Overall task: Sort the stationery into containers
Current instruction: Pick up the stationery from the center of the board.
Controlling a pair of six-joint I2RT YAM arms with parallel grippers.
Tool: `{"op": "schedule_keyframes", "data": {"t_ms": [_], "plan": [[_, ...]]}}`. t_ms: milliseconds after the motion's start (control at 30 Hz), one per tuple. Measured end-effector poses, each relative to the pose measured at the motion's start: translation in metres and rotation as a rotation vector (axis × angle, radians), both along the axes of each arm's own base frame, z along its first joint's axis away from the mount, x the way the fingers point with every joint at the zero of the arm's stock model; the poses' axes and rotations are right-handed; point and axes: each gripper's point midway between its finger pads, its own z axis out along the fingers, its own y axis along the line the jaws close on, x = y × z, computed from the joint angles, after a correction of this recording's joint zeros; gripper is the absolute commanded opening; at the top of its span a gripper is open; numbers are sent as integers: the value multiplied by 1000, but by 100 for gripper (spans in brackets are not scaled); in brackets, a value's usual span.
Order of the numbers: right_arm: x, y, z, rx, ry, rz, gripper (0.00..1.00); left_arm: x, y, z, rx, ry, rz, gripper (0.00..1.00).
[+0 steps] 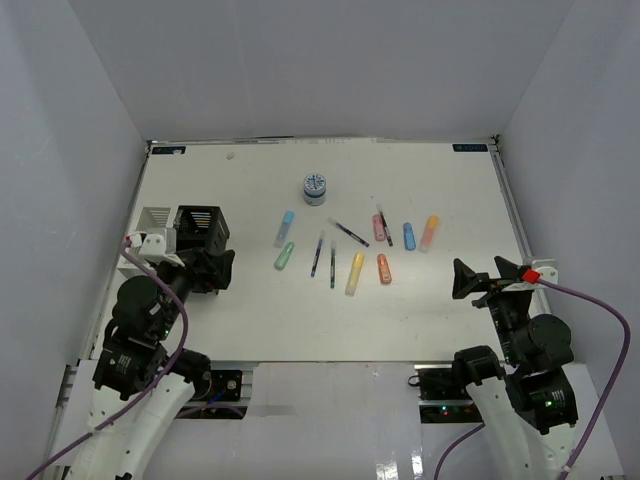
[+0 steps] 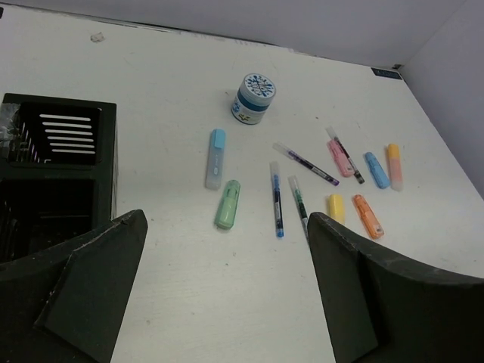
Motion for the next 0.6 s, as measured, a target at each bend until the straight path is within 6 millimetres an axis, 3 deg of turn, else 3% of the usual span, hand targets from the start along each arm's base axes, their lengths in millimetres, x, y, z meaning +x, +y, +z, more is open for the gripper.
{"op": "schedule_keyframes", "data": {"t_ms": [333, 467, 600], "plan": [[11, 5, -6, 15, 76, 1, 90, 26, -16, -28, 39, 160, -32, 98], [22, 18, -17, 26, 159, 47, 90, 52, -28, -45, 65, 269, -41, 98], [28, 35, -27, 38, 224, 126, 90, 95, -51, -62, 91, 413, -69, 98]]}}
